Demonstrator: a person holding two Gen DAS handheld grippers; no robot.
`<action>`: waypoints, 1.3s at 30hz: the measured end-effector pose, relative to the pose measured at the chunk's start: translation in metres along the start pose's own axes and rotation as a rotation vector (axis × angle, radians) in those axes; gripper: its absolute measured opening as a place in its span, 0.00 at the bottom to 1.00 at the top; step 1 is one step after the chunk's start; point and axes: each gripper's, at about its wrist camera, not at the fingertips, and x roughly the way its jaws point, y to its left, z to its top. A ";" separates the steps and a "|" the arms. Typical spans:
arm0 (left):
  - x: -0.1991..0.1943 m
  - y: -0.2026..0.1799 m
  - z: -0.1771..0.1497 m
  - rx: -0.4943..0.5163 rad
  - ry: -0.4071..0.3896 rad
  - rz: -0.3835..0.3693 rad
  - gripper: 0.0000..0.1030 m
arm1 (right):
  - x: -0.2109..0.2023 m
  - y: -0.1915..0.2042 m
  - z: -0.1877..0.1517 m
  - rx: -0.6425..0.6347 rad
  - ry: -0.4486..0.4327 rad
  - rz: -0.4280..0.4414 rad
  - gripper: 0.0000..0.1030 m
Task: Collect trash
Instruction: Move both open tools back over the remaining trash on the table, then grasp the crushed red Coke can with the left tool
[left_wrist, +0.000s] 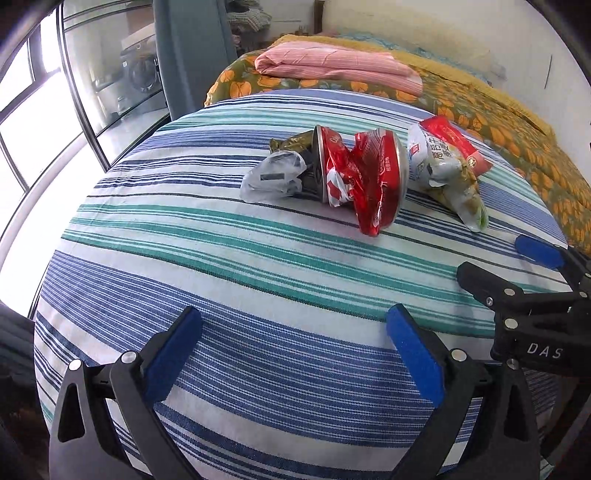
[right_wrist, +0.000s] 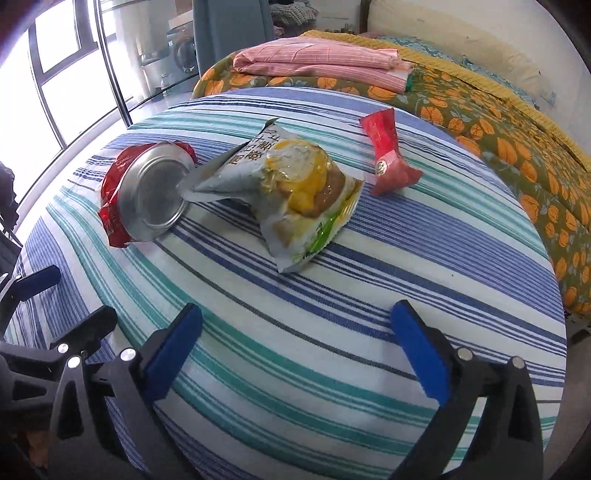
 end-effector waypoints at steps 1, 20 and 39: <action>0.000 0.000 0.000 0.000 0.000 0.000 0.96 | -0.001 0.001 -0.001 0.000 0.000 0.000 0.96; 0.001 0.001 0.000 -0.005 -0.002 -0.004 0.96 | -0.003 0.002 -0.003 0.000 0.000 0.001 0.96; -0.017 0.041 0.028 0.029 -0.018 -0.258 0.96 | -0.002 0.002 -0.003 0.000 0.000 0.002 0.96</action>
